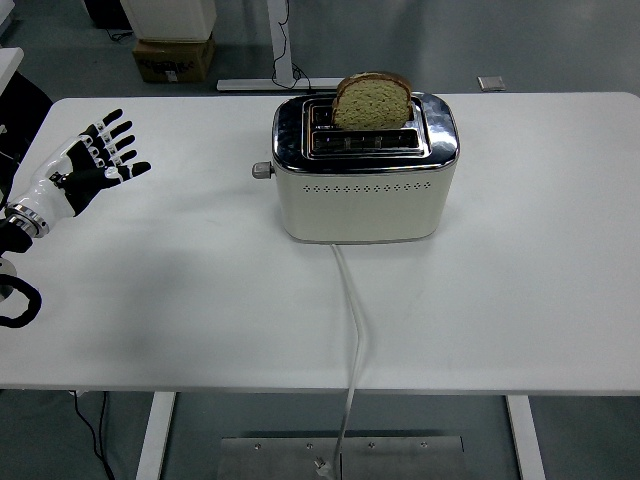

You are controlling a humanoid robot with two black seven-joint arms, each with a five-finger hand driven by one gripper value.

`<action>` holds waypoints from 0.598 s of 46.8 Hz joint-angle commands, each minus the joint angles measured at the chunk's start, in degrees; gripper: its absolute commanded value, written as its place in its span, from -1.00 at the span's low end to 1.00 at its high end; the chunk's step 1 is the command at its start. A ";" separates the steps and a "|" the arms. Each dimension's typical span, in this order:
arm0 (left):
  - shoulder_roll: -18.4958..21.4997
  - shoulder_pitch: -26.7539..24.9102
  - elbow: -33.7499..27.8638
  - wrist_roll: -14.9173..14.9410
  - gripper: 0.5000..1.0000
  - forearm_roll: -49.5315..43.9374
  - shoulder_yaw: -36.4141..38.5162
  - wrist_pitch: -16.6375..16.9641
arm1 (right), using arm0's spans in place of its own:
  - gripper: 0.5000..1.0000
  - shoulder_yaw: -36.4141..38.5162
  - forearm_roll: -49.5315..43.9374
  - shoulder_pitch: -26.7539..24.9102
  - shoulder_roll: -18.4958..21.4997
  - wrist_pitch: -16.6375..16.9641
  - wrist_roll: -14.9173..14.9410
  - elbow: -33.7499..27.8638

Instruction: Press down toaster

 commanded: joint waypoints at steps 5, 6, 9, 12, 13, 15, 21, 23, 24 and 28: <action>-2.07 -0.43 3.58 0.01 1.00 -7.43 -0.08 0.41 | 1.00 0.00 0.01 -0.01 0.00 -0.01 0.01 0.00; -2.07 -0.61 4.02 0.01 1.00 -8.23 -0.08 0.41 | 1.00 0.00 0.01 -0.01 0.00 -0.01 0.01 0.00; -2.25 -0.70 5.08 0.01 1.00 -10.07 -0.43 0.41 | 0.99 0.00 0.01 -0.01 0.00 -0.01 0.01 0.00; -3.12 -0.87 7.01 0.01 1.00 -11.48 -0.69 0.41 | 0.99 0.00 0.01 -0.01 0.00 -0.01 0.01 0.00; -3.56 -1.05 7.54 0.01 1.00 -11.83 -0.78 0.41 | 1.00 0.00 0.01 -0.01 0.00 -0.01 0.01 0.00; -4.26 -1.22 8.33 0.01 1.00 -12.36 -1.04 0.41 | 0.99 0.00 0.01 -0.01 0.00 -0.01 0.01 0.00; -5.58 -1.40 10.44 0.09 1.00 -13.68 -2.80 0.41 | 1.00 0.00 0.01 -0.01 0.00 -0.01 0.01 0.00; -5.94 -1.40 10.79 0.09 1.00 -14.21 -3.42 0.41 | 1.00 -0.08 -0.17 -0.01 0.00 -0.01 0.01 0.00; -6.02 -1.40 11.06 0.01 1.00 -14.38 -3.68 0.41 | 0.99 -0.08 -0.17 -0.01 0.00 -0.01 0.01 0.00; -7.43 -1.40 12.55 0.09 1.00 -14.65 -4.21 0.41 | 0.99 -0.08 -0.08 -0.01 0.00 0.08 0.01 0.09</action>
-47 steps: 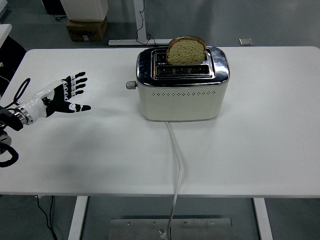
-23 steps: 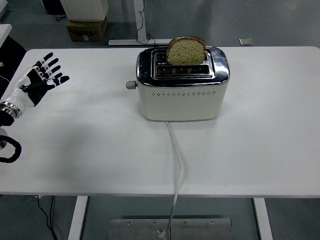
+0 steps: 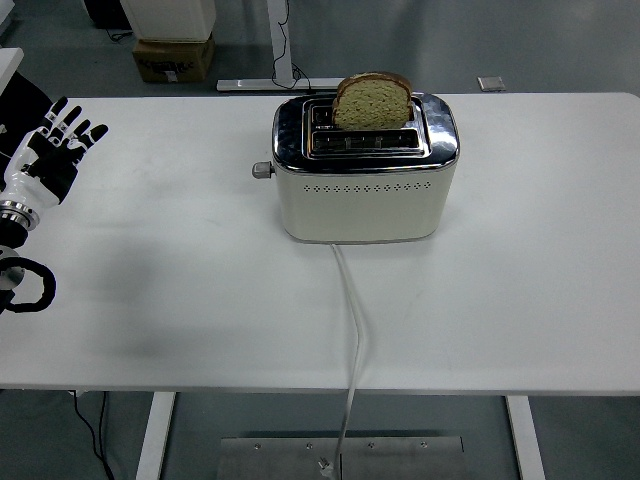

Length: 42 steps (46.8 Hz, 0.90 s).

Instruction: Press down toaster

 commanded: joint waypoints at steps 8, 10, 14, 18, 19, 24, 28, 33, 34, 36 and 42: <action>-1.97 -1.05 1.65 0.03 1.00 -0.28 -0.89 -0.01 | 0.99 -0.05 0.14 0.10 0.00 0.07 0.01 -0.04; -1.88 -1.14 1.65 0.03 1.00 -0.55 -0.98 -0.01 | 0.99 0.04 0.14 0.10 0.00 -0.02 0.01 -0.04; -1.88 -1.57 1.74 0.03 1.00 -0.72 -0.98 -0.01 | 0.99 0.04 0.14 0.10 0.00 0.07 0.01 0.05; -1.97 -2.01 1.74 0.03 1.00 -0.81 -1.25 -0.01 | 1.00 0.04 0.14 0.10 0.00 0.07 0.01 0.05; -2.06 -2.01 1.83 0.03 1.00 -0.81 -1.33 -0.01 | 1.00 0.04 0.14 0.10 0.00 0.07 0.01 0.05; -3.02 -2.10 1.83 0.03 1.00 -0.81 -1.69 -0.01 | 0.99 0.04 0.14 0.10 0.00 0.07 0.01 0.05; -3.38 -2.28 2.27 0.03 1.00 -0.81 -1.77 -0.01 | 0.99 0.04 0.14 0.27 0.00 0.16 0.01 0.05; -5.04 -3.07 3.23 0.03 1.00 -0.81 -2.30 -0.01 | 0.99 0.04 0.14 0.27 0.00 0.16 0.01 0.14; -5.31 -3.07 3.32 0.03 1.00 -0.81 -2.39 -0.01 | 1.00 0.04 0.23 0.27 0.00 0.16 0.01 0.14; -5.92 -3.07 3.67 0.03 1.00 -0.81 -2.39 -0.01 | 1.00 0.04 0.14 0.27 0.00 0.16 0.01 0.14; -7.77 -3.07 4.64 0.03 1.00 -0.81 -2.39 -0.10 | 0.99 0.04 0.14 0.27 0.00 0.16 0.01 0.14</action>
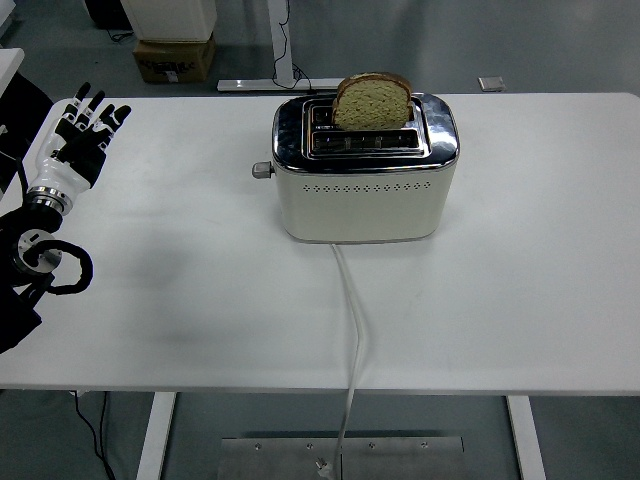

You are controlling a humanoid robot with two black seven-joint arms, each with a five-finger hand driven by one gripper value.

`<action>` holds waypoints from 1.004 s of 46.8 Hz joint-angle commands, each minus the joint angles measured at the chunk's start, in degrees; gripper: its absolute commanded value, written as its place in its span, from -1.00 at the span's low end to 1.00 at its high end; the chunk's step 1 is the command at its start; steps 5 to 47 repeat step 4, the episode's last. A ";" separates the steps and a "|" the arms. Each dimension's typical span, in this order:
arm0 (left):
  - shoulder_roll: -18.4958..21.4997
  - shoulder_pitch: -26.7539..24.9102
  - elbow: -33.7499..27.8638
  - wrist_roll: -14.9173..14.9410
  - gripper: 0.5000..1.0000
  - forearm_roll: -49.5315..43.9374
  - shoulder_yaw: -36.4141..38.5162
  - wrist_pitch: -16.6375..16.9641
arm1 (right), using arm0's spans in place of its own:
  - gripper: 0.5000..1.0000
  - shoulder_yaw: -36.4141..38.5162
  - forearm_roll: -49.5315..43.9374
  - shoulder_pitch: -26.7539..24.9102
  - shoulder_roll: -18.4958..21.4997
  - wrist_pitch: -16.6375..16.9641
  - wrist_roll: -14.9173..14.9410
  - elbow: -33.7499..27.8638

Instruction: Press down toaster

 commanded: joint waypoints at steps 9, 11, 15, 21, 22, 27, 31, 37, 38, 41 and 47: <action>-1.22 0.01 0.87 0.00 1.00 0.01 -0.08 -0.02 | 0.99 0.00 -0.04 0.00 0.00 -0.01 0.07 -0.01; -1.22 0.01 0.87 0.00 1.00 0.01 -0.08 -0.02 | 0.99 0.00 -0.04 0.00 0.00 -0.01 0.07 -0.01; -1.22 0.01 0.87 0.00 1.00 0.01 -0.08 -0.02 | 0.99 0.00 -0.04 0.00 0.00 -0.01 0.07 -0.01; -1.22 0.01 0.87 0.00 1.00 0.01 -0.08 -0.02 | 0.99 0.00 -0.04 0.00 0.00 -0.01 0.07 -0.01; -1.22 0.01 0.87 0.00 1.00 0.01 -0.08 -0.02 | 0.99 0.00 -0.04 0.00 0.00 -0.01 0.07 -0.01; -1.22 0.01 0.87 0.00 1.00 0.01 -0.08 -0.02 | 0.99 0.00 -0.04 0.00 0.00 -0.01 0.07 -0.01; -1.22 0.01 0.87 0.00 1.00 0.01 -0.08 -0.02 | 0.99 0.00 -0.04 0.00 0.00 -0.01 0.07 -0.01; -1.22 0.01 0.87 0.00 1.00 0.01 -0.08 -0.02 | 0.99 0.00 -0.04 0.00 0.00 -0.01 0.07 -0.01; -1.22 0.01 0.87 0.00 1.00 0.01 -0.08 -0.02 | 0.99 0.00 -0.04 0.00 0.00 -0.01 0.07 -0.01; -1.22 0.01 0.87 0.00 1.00 0.01 -0.08 -0.02 | 0.99 0.00 -0.04 0.00 0.00 -0.01 0.07 -0.01; -1.22 0.01 0.87 0.00 1.00 0.01 -0.08 -0.02 | 0.99 0.00 -0.04 0.00 0.00 -0.01 0.07 -0.01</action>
